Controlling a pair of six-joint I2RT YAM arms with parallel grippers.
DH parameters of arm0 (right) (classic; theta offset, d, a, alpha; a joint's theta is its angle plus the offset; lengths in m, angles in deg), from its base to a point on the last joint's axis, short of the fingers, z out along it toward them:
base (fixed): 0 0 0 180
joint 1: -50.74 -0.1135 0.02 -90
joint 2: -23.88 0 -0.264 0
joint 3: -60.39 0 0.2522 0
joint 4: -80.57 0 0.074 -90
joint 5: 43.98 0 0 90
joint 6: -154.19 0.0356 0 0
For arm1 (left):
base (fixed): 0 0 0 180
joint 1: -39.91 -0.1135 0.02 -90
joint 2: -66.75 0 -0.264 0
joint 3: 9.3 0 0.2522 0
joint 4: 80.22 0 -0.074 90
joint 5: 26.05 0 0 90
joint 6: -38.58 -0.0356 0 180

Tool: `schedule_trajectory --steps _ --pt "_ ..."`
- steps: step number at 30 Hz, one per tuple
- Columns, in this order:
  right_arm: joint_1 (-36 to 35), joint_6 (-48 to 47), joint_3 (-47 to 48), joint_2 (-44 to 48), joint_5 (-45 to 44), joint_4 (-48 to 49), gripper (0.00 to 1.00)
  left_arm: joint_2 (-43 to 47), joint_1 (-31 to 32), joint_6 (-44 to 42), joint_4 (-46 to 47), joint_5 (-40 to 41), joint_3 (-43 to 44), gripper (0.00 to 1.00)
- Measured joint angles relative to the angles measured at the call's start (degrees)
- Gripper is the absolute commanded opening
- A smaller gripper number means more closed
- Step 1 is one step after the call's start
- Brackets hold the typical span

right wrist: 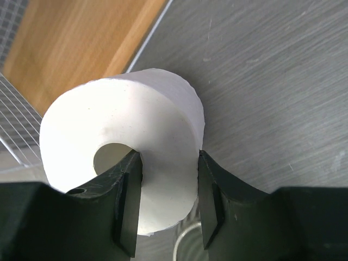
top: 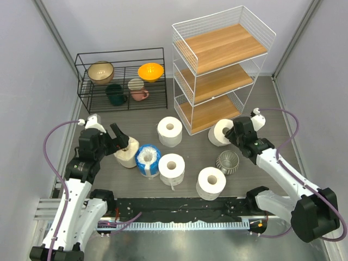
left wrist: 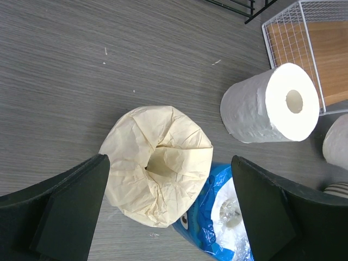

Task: Place and organize the paper towels onto the shelf

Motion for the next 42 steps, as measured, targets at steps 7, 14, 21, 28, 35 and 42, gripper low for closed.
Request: schedule_trajectory --steps 7,14,21,28,35,42 --pt "2.4 1.9 -0.1 -2.7 -2.2 8.9 0.11 0.0 0.0 0.0 0.0 -0.9 -0.3 1.00" --pt "3.1 1.9 3.3 -13.9 -4.2 15.8 0.11 0.0 0.0 0.0 0.1 -1.6 -0.3 1.00" --pt "3.5 0.5 8.0 -18.9 -5.0 21.3 0.12 -0.2 0.0 0.0 0.1 -2.2 -0.4 1.00" --pt "5.1 -0.2 10.9 -22.4 -5.9 26.8 0.12 -0.2 0.0 0.0 0.1 -2.4 -0.4 1.00" --pt "6.9 -0.1 12.0 -29.4 -5.7 29.4 0.12 -0.7 0.0 0.0 0.2 -2.4 -0.4 1.00" --pt "8.2 -0.2 15.0 -32.2 -4.2 30.2 0.14 -0.9 0.0 0.0 0.2 -2.4 -0.4 1.00"
